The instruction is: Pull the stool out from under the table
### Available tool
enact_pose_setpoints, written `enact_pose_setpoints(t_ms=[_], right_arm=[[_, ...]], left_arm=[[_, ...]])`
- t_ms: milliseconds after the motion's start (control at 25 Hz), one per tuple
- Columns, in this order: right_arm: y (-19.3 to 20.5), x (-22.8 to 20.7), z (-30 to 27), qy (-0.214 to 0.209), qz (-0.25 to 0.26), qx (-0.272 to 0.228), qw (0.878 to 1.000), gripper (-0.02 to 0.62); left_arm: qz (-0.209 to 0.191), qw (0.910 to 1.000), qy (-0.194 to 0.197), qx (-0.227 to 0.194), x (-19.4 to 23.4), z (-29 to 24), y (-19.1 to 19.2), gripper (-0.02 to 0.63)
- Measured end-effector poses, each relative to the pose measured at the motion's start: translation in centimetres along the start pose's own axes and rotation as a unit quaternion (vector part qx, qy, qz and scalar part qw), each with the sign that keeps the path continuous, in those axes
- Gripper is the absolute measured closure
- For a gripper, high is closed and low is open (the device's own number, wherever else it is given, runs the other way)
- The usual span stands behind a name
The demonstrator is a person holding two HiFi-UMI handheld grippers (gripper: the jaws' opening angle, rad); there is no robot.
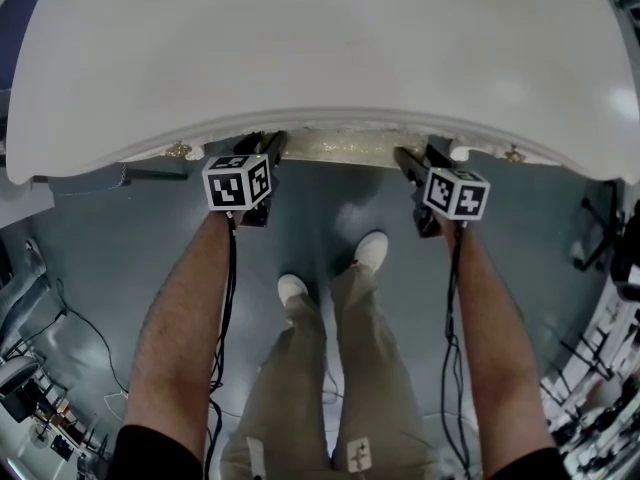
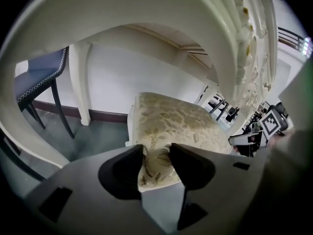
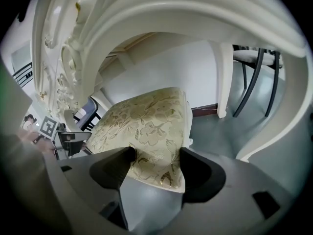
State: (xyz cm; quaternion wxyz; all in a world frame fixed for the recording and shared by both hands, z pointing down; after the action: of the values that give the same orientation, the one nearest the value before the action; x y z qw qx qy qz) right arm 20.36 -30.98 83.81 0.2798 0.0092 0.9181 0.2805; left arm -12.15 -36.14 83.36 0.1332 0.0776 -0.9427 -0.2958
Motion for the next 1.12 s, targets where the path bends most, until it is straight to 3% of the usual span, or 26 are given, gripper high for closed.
enact_pose_setpoints(t_ms=[440, 600, 720, 840, 1000, 1120], right_arm=[[0.6, -0.4, 0.3, -0.007, 0.007, 0.020, 1.000, 0.302], [0.9, -0.5, 0.4, -0.014, -0.004, 0.023, 1.000, 0.301], [0.9, -1.1, 0.8, -0.022, -0.026, 0.016, 0.999, 0.268], [0.8, -1.1, 0.8, -0.035, -0.037, 0.012, 0.999, 0.255], [0.8, -0.5, -0.1, -0.045, -0.046, 0.012, 0.998, 0.253], [0.9, -0.8, 0.1, -0.046, -0.046, 0.010, 0.998, 0.252]], left_arm=[[0.002, 0.9995, -0.003, 0.032, -0.3, 1.1, 1.2, 0.422], [-0.027, 0.9991, -0.019, 0.026, 0.3, 1.4, 0.9, 0.382], [-0.012, 0.9994, -0.023, 0.022, 0.9, 1.3, 1.0, 0.333], [0.022, 0.9994, 0.002, 0.026, 1.5, 0.9, 1.3, 0.316], [0.053, 0.9975, 0.037, 0.029, 1.6, 0.4, 1.7, 0.319], [0.052, 0.9971, 0.046, 0.029, 0.7, 0.4, 1.7, 0.376]])
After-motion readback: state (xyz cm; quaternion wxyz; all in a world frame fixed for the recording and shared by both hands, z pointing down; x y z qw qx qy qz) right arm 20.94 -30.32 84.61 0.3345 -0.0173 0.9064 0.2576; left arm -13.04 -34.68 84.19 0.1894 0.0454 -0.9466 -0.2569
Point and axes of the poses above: the fingertips, and each gripper's own axes: z backward along the fingers, x to its left, y out of its underside, the point moved 4 cm from there along z, backward along the fingers, and after that the axes turned 11 degrees about -y, right-handed, at the moved point
